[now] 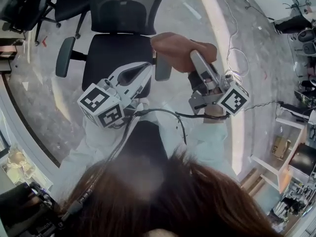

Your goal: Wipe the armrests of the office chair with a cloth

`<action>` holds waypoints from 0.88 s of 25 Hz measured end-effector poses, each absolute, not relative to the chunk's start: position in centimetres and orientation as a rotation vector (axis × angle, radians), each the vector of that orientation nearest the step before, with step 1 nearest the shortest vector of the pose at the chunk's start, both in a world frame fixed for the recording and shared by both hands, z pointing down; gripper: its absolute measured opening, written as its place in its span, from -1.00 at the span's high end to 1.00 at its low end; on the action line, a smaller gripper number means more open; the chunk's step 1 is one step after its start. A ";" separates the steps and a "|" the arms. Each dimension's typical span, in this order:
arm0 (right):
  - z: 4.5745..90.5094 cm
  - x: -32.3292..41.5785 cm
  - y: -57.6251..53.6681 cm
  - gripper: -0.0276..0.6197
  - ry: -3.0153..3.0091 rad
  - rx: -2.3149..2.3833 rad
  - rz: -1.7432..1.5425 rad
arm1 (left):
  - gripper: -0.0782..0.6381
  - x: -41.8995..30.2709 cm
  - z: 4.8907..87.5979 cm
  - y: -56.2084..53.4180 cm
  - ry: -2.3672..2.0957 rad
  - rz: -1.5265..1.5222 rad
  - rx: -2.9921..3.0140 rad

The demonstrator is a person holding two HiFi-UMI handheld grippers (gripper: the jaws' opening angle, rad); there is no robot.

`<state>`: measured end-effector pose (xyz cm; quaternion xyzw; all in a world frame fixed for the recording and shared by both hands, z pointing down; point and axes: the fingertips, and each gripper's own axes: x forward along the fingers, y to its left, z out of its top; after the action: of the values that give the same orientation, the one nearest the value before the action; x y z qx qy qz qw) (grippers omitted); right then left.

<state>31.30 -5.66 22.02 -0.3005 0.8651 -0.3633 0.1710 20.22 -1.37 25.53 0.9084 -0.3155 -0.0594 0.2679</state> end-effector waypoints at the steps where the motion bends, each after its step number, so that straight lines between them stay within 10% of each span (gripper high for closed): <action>1: 20.8 31.3 -5.4 0.81 2.445 -0.818 -1.012 | 0.77 20.5 24.9 -1.2 -0.816 -0.179 2.467; 12: 16.0 28.8 -0.7 0.81 2.467 -0.408 -0.959 | -0.19 23.0 21.3 1.1 -0.510 -0.436 2.405; 22: 17.7 26.9 0.8 0.81 2.614 -0.282 -0.982 | -0.20 22.2 19.3 -0.5 -0.539 -0.552 2.368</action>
<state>26.92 0.82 17.69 -0.0990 0.9183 -0.3451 0.1669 22.20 -0.54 19.27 0.9010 -0.2051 -0.2098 0.3197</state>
